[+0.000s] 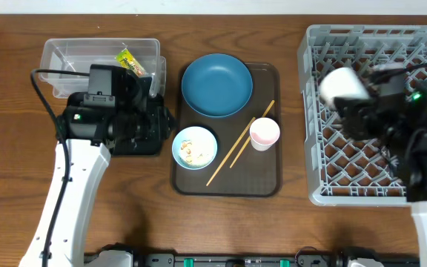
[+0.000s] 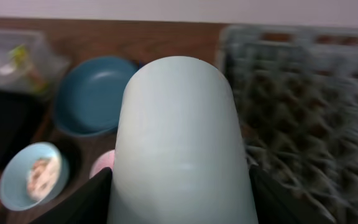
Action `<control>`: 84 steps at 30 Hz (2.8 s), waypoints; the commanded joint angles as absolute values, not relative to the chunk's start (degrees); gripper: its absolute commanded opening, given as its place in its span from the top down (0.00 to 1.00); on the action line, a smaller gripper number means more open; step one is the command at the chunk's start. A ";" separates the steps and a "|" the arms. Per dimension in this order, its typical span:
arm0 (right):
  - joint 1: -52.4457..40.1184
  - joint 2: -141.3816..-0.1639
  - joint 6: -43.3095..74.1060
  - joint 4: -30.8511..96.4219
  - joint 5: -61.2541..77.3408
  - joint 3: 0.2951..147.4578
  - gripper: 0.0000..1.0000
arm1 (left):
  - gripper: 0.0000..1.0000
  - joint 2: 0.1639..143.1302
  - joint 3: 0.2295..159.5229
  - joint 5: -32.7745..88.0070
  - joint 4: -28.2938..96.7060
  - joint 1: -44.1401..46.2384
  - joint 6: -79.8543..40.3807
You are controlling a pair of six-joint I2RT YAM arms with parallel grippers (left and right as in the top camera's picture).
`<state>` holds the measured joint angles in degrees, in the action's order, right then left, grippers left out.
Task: Sort waste into correct bins and load items into the dishwasher rack
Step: 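Carry the cream cup with the right gripper and place it upside down in the rack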
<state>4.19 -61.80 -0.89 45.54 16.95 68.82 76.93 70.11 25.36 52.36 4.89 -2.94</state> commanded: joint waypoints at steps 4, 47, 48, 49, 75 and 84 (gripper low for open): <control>12.82 -67.46 0.19 51.57 14.50 77.45 0.72 | 0.47 75.96 70.74 22.83 53.08 4.82 -1.93; 50.35 -111.39 9.39 68.42 -0.10 102.26 0.80 | 0.47 75.96 70.72 22.83 53.78 4.84 -1.93; 50.35 -112.07 9.39 67.94 0.40 102.26 0.81 | 0.47 75.96 70.72 22.83 53.76 4.84 -1.93; 50.33 -112.77 9.39 67.51 0.73 102.26 0.80 | 0.47 75.96 70.72 22.83 53.76 4.84 -1.93; 50.24 -115.09 9.41 70.04 2.00 102.24 0.90 | 0.46 75.96 70.72 22.83 53.76 4.84 -1.93; 50.54 -115.07 9.41 71.09 4.75 102.24 0.83 | 0.46 75.96 70.72 22.83 53.78 4.82 -1.93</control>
<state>50.13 -114.32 8.75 71.20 2.92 101.23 76.69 70.11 23.55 53.60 4.89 -2.72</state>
